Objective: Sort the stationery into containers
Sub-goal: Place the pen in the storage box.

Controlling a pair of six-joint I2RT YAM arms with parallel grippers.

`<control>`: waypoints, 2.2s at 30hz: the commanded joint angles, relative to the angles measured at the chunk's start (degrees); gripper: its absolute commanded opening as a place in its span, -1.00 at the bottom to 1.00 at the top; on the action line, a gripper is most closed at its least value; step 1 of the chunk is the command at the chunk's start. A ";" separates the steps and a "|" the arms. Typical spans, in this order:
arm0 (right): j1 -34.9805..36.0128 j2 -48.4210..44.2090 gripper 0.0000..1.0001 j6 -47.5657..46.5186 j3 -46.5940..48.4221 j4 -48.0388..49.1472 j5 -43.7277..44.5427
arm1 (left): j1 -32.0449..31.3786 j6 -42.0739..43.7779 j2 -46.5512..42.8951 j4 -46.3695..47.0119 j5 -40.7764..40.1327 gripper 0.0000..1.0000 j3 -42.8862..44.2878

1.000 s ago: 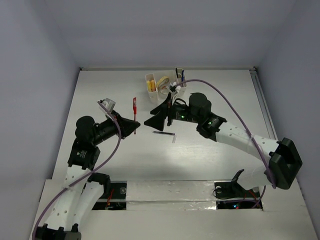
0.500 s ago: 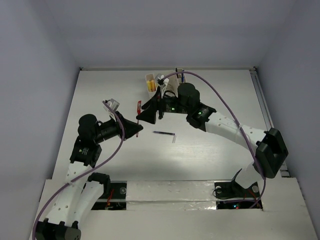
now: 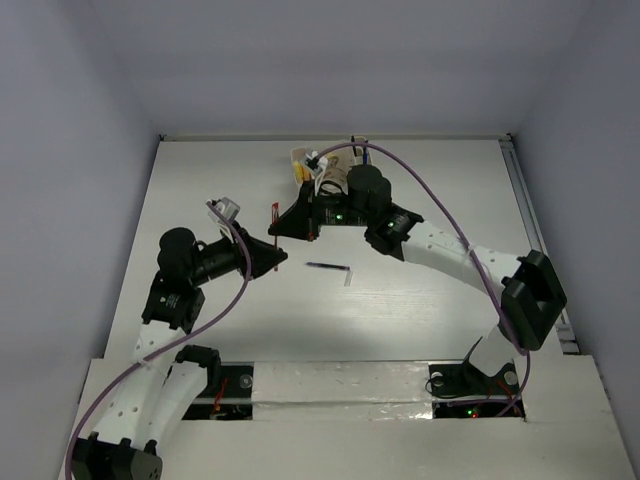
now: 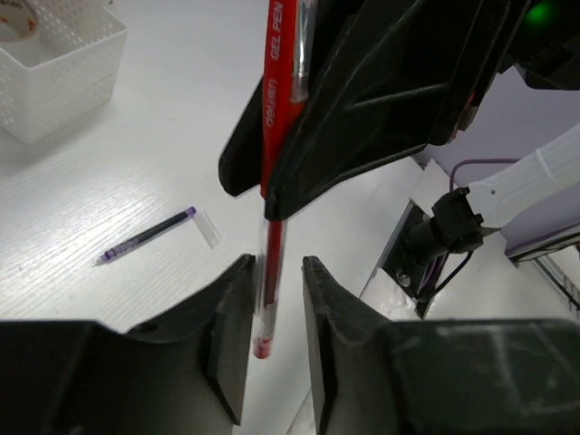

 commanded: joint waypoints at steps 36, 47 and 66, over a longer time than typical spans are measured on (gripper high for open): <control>-23.71 15.02 -1.00 -20.84 20.42 -12.08 48.78 | -0.09 0.09 -6.47 -0.14 -4.42 0.98 -1.09; -23.71 18.45 -0.85 -21.62 20.07 -13.65 43.94 | -0.09 0.09 -6.29 -0.14 -4.69 0.98 -1.09; -18.09 2.20 -0.15 -23.56 13.14 -30.26 33.24 | -0.09 0.09 -6.11 -0.41 -5.30 0.98 -1.00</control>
